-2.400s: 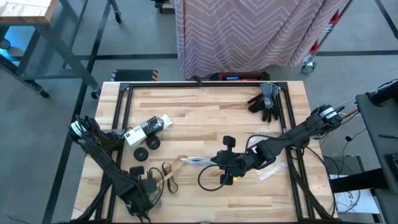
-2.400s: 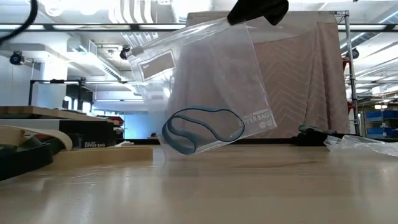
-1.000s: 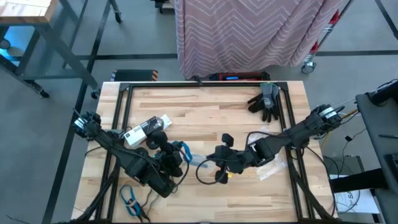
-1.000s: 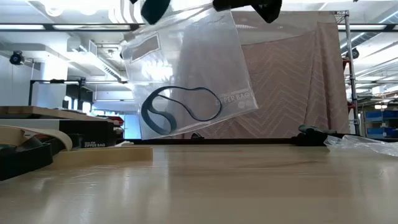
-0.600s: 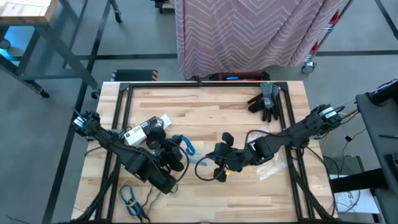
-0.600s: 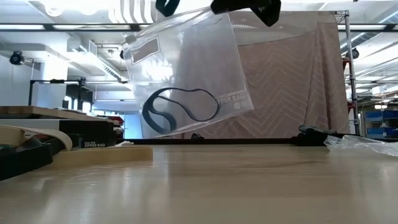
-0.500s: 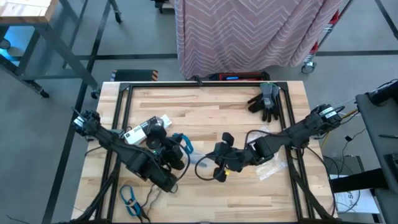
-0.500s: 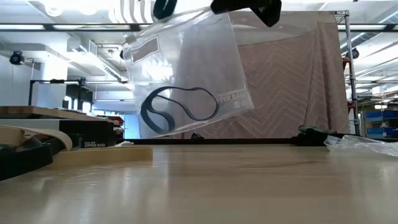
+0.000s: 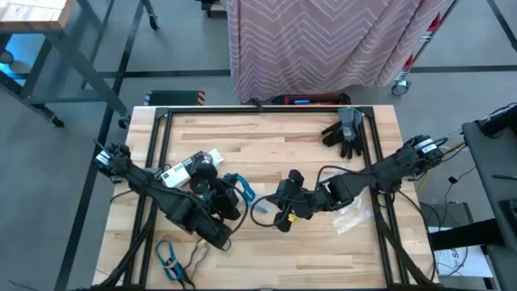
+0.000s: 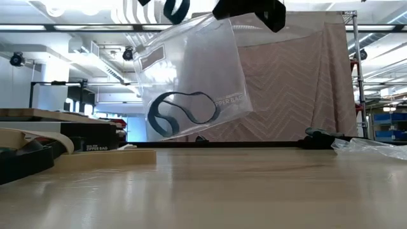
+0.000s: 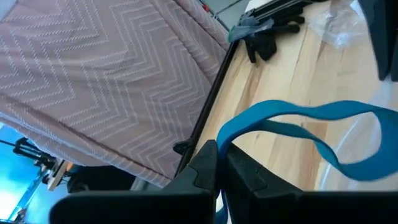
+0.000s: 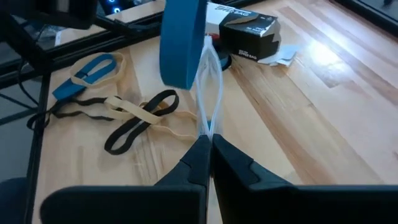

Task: Sort rubber bands
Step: Put the blue rubberband into the transparent zip bag

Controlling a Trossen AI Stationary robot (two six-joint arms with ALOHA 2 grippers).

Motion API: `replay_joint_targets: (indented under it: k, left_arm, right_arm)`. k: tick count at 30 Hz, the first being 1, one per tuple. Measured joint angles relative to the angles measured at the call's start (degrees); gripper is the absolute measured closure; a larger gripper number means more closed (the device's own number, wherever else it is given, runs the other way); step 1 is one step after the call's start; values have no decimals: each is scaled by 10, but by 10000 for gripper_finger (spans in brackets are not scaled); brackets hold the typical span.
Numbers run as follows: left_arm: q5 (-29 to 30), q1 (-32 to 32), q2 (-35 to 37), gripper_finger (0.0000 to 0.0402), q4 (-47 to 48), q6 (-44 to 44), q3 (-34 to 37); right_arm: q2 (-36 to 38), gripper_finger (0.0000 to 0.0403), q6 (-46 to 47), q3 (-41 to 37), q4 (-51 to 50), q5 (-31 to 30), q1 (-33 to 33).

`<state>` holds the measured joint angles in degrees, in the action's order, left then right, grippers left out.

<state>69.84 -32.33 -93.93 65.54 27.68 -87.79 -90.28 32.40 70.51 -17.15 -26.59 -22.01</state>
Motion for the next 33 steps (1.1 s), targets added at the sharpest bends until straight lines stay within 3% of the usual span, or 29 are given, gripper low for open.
replay_joint_targets:
  k: [12, 33]
  left_arm:
    - [23, 19, 0, 401, -3, -19, 5]
    - [-17, 24, -3, 401, -4, -28, 9]
  right_arm:
    - [0, 403, 2, 2, 1, 2, 1]
    - [0, 403, 11, 2, 6, 8, 10]
